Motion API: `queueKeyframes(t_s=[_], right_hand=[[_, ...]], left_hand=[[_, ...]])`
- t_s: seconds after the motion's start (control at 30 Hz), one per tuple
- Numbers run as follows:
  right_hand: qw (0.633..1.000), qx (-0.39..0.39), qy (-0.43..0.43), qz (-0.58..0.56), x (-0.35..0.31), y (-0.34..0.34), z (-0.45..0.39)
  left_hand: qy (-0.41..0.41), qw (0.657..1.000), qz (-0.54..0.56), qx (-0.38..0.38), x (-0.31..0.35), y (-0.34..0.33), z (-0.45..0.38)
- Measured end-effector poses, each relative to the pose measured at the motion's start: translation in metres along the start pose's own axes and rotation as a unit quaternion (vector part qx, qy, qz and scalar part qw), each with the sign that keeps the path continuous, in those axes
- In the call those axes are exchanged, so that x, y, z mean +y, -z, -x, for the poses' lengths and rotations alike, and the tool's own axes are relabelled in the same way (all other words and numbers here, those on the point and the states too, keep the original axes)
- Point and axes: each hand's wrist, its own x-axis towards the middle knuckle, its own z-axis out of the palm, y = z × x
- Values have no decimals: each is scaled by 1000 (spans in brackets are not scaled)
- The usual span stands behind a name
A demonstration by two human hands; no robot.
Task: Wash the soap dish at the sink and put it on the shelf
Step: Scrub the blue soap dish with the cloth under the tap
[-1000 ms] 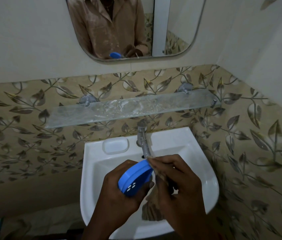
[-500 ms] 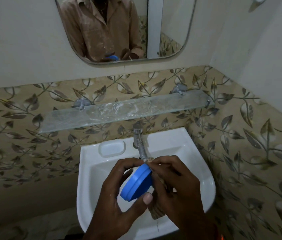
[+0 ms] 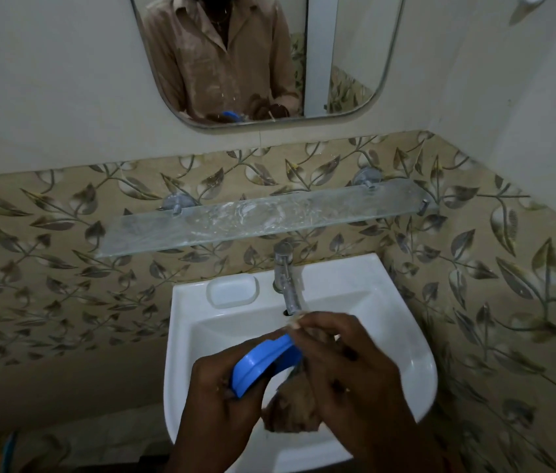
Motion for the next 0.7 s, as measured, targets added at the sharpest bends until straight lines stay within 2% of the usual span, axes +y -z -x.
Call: queueKeyframes(t_s=[0.1,0.3,0.53,0.7], right_hand=[[998,38,-43,2,8,-3,5],[997,13,29,-69,-17,-13,8],[997,30,-66,-3,12,0,4],[1000,19,-9,-18,-15,-15,12]], left_hand=[[-9,1000,-15,-2,1,-1,-1],[-33,999,-7,15,3,-2,-2],[-14,999,-46,24,1,0,3],[-12,1000,-23,11,2,-5,3]])
